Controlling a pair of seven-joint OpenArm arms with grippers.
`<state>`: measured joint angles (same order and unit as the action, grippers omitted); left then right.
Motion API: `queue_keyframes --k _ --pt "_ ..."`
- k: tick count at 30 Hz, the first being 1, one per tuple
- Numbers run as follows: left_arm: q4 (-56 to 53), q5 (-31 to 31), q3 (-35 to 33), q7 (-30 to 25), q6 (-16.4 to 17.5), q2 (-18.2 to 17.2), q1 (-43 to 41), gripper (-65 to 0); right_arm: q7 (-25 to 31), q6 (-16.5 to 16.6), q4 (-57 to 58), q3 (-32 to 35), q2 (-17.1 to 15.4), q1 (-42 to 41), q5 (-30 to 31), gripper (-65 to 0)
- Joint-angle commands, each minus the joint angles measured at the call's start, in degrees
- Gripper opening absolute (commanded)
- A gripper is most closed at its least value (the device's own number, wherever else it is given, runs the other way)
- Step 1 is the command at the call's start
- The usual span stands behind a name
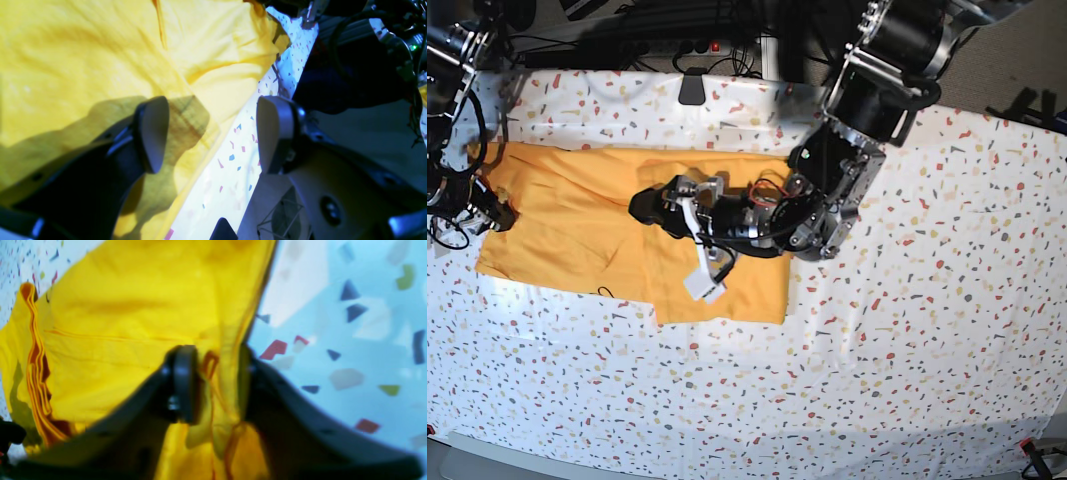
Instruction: Fold the T-shirt properly
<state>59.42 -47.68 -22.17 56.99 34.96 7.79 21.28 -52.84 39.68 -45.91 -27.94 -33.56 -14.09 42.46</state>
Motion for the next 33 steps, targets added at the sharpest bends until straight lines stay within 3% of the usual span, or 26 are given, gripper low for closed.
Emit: queue_keyframes --k 1,3,8,12,18,21,25,29,33 --pt "1.11 -1.4 0.04 -0.9 0.68 0.76 1.6 -25.0 -2.64 0.32 -0.31 0.33 -0.28 -0.2 -0.24 -54.8" --pt "1.11 -1.4 0.04 -0.9 0.68 0.79 1.6 -25.0 -2.78 0.32 -0.94 0.33 -0.26 -0.2 0.48 -65.0" --pt "1.11 -1.4 0.04 -0.87 0.68 0.76 1.6 -25.0 -8.9 0.32 -5.38 0.33 -0.24 -0.74 8.76 -65.0" --pt "1.57 -3.87 0.04 4.92 0.68 0.83 1.6 -25.1 -14.58 0.32 -10.34 0.33 -0.24 -2.49 12.09 -65.0" --pt "9.18 -3.48 0.04 8.13 0.68 0.59 1.6 -25.1 -15.08 0.32 -12.85 0.33 -0.24 -5.27 13.75 -65.0" --pt "14.71 4.02 0.04 8.17 0.68 0.57 1.6 -25.1 -15.43 0.32 -12.85 0.33 -0.22 -6.56 14.58 -65.0" --pt "17.29 18.88 0.04 8.09 0.31 0.57 1.6 -25.1 -18.4 0.32 -12.85 0.33 -0.2 -7.82 20.28 -65.0" --pt "17.29 31.58 0.04 8.15 -4.7 0.52 1.62 -25.1 -19.65 0.32 -12.87 0.33 -0.04 -8.48 24.22 -65.0" --pt "17.29 35.74 0.04 7.45 -7.19 -1.22 1.62 -25.1 -21.31 0.32 -12.87 0.33 2.1 -9.88 24.22 -65.0"
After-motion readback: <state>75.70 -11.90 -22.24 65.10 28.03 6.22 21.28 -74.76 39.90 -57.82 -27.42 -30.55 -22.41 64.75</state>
